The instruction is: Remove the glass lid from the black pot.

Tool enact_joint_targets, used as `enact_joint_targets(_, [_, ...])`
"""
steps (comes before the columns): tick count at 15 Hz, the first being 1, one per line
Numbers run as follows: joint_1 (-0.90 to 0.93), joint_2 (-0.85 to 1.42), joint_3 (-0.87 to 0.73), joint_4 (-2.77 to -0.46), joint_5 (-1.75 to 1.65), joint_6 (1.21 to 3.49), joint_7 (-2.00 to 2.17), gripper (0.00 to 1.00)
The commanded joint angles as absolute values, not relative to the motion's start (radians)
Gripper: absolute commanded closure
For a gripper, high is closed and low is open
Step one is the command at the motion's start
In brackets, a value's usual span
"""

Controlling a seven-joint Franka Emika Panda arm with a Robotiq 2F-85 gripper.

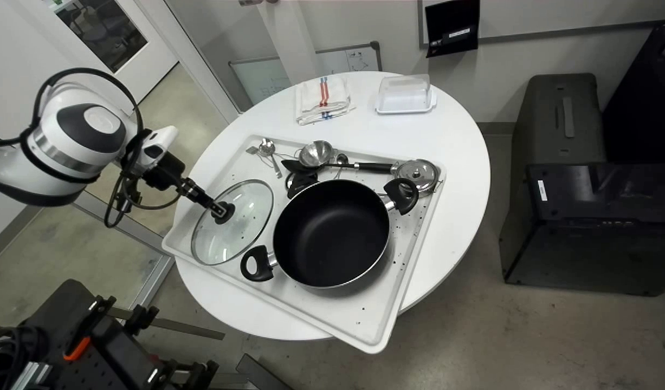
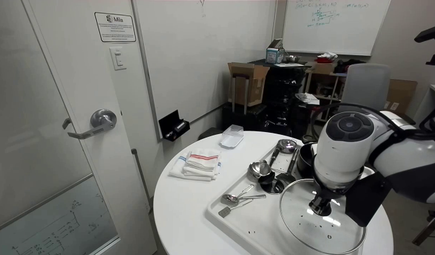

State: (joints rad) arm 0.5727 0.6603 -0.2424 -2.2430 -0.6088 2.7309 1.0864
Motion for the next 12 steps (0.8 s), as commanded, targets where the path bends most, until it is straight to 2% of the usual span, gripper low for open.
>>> enact_joint_targets(1, [0.544,0.736,-0.235,-2.179,-0.593,2.77,1.074,0.76])
enact_joint_targets(12, [0.483,0.829,-0.212,-2.105,-0.407,2.791,0.961,0.76])
